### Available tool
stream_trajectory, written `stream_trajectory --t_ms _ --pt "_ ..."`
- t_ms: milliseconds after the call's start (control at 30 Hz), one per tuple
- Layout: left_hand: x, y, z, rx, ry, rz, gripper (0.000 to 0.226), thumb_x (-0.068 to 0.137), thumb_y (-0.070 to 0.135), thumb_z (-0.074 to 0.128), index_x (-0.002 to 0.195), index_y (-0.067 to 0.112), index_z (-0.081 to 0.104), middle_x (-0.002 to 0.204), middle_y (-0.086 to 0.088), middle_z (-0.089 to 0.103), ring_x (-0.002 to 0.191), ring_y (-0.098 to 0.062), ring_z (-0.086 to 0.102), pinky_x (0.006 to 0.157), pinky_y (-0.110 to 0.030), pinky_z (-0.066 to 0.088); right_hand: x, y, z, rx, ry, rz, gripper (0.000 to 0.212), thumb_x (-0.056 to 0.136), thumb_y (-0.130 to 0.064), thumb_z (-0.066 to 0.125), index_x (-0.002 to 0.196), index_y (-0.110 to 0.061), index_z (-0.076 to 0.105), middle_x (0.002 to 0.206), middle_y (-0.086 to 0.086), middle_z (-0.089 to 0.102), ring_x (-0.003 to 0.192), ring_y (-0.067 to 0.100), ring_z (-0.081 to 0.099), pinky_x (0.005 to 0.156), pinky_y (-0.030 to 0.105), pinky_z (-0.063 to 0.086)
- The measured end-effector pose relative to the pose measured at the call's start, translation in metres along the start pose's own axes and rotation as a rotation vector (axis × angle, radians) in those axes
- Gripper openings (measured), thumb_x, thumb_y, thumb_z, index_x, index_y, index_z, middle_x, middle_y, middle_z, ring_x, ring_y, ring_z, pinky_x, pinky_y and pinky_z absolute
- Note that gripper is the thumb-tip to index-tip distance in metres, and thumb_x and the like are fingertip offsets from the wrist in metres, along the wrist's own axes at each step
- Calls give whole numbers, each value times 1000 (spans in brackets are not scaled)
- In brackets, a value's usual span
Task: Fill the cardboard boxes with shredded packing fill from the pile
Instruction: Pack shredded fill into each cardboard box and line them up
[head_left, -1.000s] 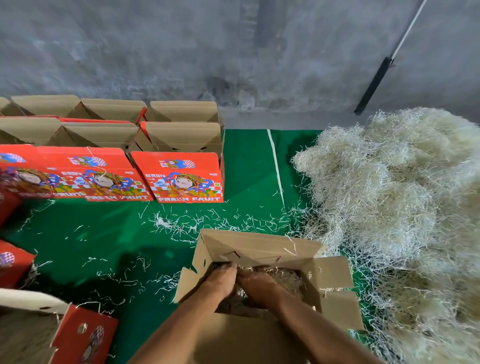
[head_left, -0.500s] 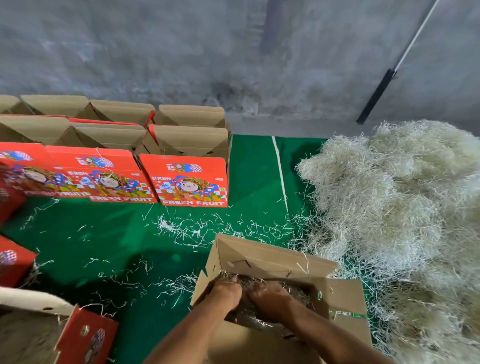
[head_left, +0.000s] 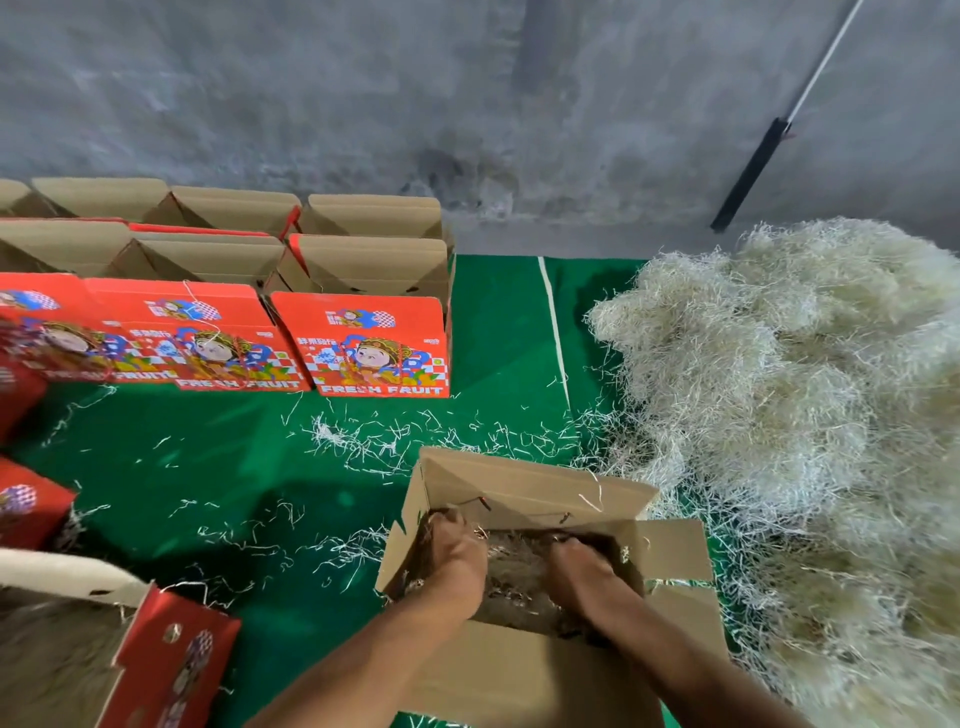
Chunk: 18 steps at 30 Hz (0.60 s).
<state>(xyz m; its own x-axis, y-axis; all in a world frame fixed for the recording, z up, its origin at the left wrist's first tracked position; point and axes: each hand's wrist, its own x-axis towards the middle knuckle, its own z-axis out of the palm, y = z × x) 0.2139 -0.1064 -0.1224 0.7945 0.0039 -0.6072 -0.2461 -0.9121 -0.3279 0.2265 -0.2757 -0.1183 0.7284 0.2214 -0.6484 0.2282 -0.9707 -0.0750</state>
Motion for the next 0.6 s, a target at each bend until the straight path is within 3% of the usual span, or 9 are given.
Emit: stream_trajectory --t_ms 67,100,167,200,267,367,467,533,600 --pt "0 6 -1 18 40 75 47 96 16 60 142 17 50 125 -7 49 117 -22 43 90 -39 41 3 -6 8 -35 -75 19 54 87 -35 66 134 -11 58 137 14 59 124 31 58 105 35 45" --pt "2 9 2 -29 114 166 50 94 10 60 142 17 50 138 -8 50 129 -25 42 99 -42 42 4 -8 14 -78 -86 15 69 83 -42 68 141 -9 51 141 17 54 128 34 53 110 38 41" --pt "4 14 4 -169 189 371 65 89 -6 55 149 14 40 157 -12 33 147 -30 27 119 -48 25 4 -10 21 -157 -83 -28 92 84 -49 67 154 -5 27 153 24 35 140 40 37 117 44 27" --pt "4 15 4 -184 173 419 68 88 -9 52 151 10 37 161 -11 26 150 -29 21 123 -47 17 3 -9 21 -157 -75 -63 97 86 -50 66 157 -5 16 157 26 26 145 41 29 119 45 21" --pt "4 16 8 -109 97 396 63 88 -7 55 148 2 38 163 -12 23 151 -28 18 124 -45 13 0 -4 18 -74 -70 -103 100 86 -50 67 159 -12 10 160 24 20 147 40 24 120 44 17" --pt "8 12 13 -100 -53 276 68 89 -2 60 151 -2 32 164 -14 16 152 -31 9 124 -43 10 -9 -3 13 42 -74 -60 103 80 -49 74 157 -16 16 159 21 22 145 40 30 120 43 24" --pt "6 8 13 -181 -43 224 71 88 -1 60 151 -2 29 164 -15 15 152 -32 10 123 -43 9 -16 -6 2 26 -136 -45 78 84 -43 72 150 -14 40 152 16 42 137 32 45 115 38 36" --pt "3 7 15 -286 65 216 67 88 -4 58 150 2 35 163 -15 18 151 -30 15 125 -43 10 -17 -9 -8 -17 -97 -51 45 93 -24 65 136 -10 58 140 14 58 127 29 57 108 38 45" --pt "-1 9 13 -413 177 227 56 87 -6 57 141 7 48 157 -14 34 145 -31 32 123 -44 21 -15 -12 -12 -40 -13 -76 31 96 -6 58 127 -5 63 130 16 64 121 32 61 104 41 48"
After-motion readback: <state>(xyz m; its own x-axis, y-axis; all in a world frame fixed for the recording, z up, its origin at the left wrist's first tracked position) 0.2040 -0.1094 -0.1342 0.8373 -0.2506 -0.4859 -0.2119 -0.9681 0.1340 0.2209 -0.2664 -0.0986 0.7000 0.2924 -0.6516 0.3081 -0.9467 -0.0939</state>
